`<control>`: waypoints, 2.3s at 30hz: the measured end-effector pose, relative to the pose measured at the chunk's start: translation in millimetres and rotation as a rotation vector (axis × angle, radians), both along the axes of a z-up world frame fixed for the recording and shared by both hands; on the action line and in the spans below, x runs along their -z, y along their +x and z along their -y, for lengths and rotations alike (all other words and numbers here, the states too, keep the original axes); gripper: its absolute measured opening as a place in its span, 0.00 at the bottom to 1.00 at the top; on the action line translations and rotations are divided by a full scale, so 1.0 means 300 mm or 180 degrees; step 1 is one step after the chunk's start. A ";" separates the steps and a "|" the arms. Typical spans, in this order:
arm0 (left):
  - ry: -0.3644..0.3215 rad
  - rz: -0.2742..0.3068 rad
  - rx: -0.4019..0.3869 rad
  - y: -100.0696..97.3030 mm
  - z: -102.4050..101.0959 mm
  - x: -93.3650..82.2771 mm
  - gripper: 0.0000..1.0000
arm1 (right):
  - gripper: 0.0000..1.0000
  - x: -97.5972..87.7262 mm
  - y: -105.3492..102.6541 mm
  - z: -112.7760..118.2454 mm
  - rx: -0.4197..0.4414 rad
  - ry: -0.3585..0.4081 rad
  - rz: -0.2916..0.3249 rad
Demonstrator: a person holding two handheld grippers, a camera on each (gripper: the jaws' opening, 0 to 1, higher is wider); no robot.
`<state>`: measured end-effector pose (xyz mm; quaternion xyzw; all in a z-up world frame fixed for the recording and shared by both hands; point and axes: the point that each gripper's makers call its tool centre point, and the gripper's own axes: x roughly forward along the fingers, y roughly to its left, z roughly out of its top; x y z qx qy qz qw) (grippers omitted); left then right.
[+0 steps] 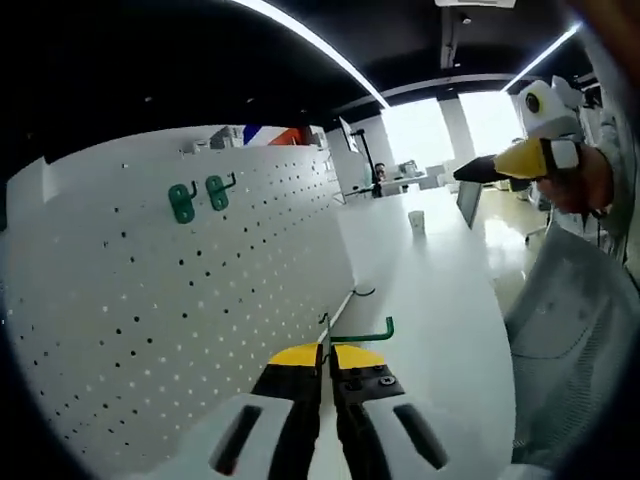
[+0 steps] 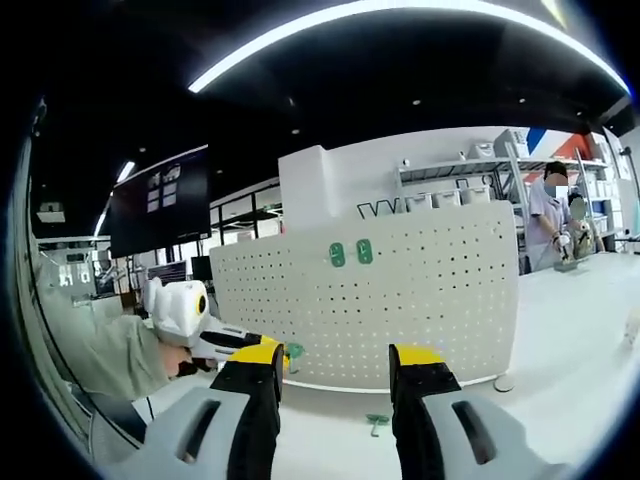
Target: Insert the hook assembly into the mounting plate slot until the hook locks in place.
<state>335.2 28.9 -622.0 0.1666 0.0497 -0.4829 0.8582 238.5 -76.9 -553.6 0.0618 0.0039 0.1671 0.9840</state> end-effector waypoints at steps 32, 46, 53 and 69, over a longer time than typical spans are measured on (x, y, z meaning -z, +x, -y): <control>-0.0915 0.0303 0.0076 -0.195 0.000 -0.275 0.04 | 0.40 -0.131 -0.029 -0.059 -0.0171 0.0065 0.0228; -0.1028 0.0485 0.0174 -0.247 0.049 -0.356 0.04 | 0.39 -0.178 -0.027 -0.102 -0.0264 0.0096 0.0331; -0.1024 0.0542 0.0262 -0.272 0.080 -0.372 0.04 | 0.39 -0.187 -0.025 -0.120 -0.0305 0.0110 0.0345; -0.1147 0.0516 0.0323 -0.285 0.102 -0.387 0.04 | 0.29 -0.215 -0.018 -0.172 -0.0452 0.0151 0.0414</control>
